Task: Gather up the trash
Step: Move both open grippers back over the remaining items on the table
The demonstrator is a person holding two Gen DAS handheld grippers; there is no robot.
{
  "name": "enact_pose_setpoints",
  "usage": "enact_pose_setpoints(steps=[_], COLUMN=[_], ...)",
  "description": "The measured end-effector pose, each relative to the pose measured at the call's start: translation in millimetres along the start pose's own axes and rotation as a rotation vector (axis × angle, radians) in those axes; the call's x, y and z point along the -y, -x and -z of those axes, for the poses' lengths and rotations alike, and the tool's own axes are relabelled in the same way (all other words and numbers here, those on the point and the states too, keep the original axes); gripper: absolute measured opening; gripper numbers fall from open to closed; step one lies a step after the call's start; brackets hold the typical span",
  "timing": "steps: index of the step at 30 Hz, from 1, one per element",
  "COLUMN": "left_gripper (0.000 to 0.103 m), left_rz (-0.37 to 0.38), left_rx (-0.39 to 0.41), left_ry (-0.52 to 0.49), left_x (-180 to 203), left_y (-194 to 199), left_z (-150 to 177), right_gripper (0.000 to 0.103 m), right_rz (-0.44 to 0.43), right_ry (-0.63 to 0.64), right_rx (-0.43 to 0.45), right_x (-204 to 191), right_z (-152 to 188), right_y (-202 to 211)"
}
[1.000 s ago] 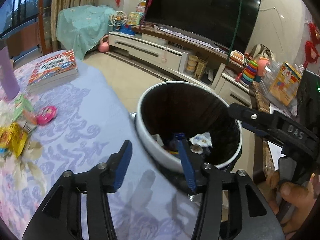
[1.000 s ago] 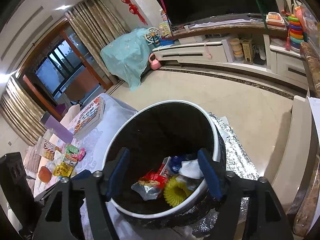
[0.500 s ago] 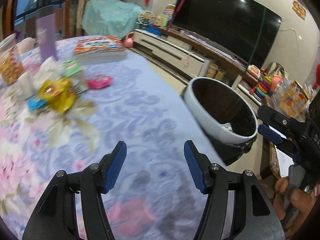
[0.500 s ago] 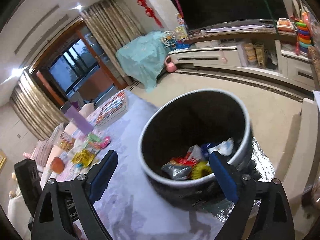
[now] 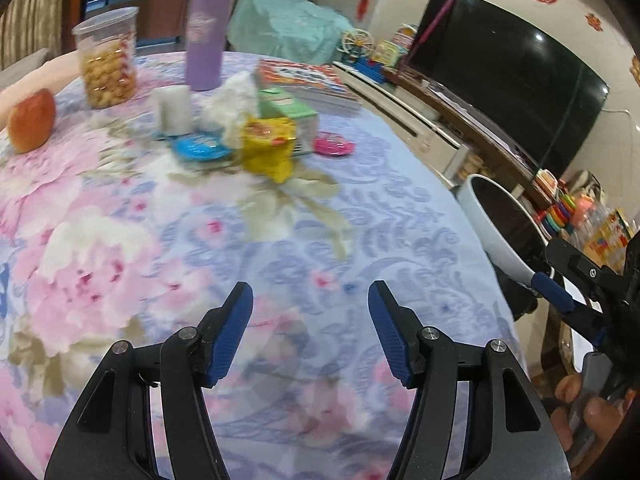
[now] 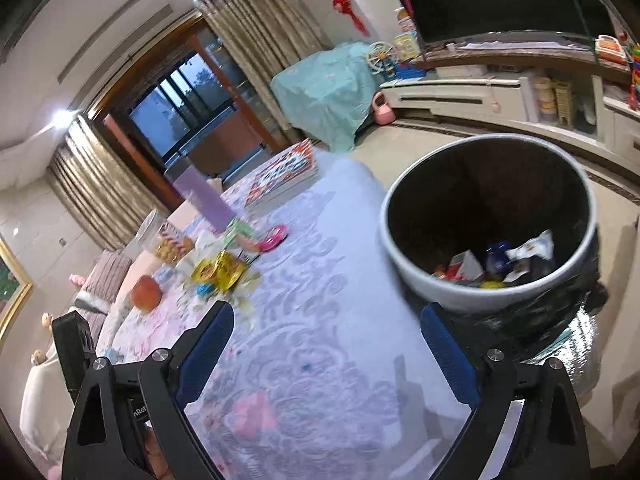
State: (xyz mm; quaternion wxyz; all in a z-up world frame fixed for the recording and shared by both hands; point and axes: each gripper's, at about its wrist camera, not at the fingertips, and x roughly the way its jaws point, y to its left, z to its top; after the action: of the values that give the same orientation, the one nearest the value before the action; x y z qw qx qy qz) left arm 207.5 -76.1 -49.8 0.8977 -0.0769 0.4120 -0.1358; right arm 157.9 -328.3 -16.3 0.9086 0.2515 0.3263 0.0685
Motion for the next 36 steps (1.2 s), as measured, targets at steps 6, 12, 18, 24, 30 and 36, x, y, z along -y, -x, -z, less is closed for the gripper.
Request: enact_pose_setpoints(steps=[6,12,18,24,30,36], left_gripper=[0.061,0.061,0.061,0.061,0.061,0.061], left_rz=[-0.025,-0.043,-0.073,-0.104,-0.12,-0.108], left_rx=[0.005,0.011,0.025,0.034,0.045,0.048], left_ry=[0.043,0.07,0.078,0.073,0.069,0.073], left_x=[-26,-46,-66,-81,-98,-109], left_y=[5,7,4,-4,-16,-31], left_z=[1,-2,-15,-33,-62,-89], right_gripper=[0.096,0.096,0.096,0.096,0.096,0.095], right_rz=[-0.013,-0.032,-0.048,-0.062,-0.085,-0.107], right_ry=[0.022,0.061,0.089,0.089,0.085,0.1], right_rx=[-0.035,-0.054,-0.068,-0.083,-0.104,-0.12], right_x=[-18,-34,-48,-57,-67,-77], right_z=[12,16,18,18,15,9], right_y=[-15,-29,-41,-58,-76,-96])
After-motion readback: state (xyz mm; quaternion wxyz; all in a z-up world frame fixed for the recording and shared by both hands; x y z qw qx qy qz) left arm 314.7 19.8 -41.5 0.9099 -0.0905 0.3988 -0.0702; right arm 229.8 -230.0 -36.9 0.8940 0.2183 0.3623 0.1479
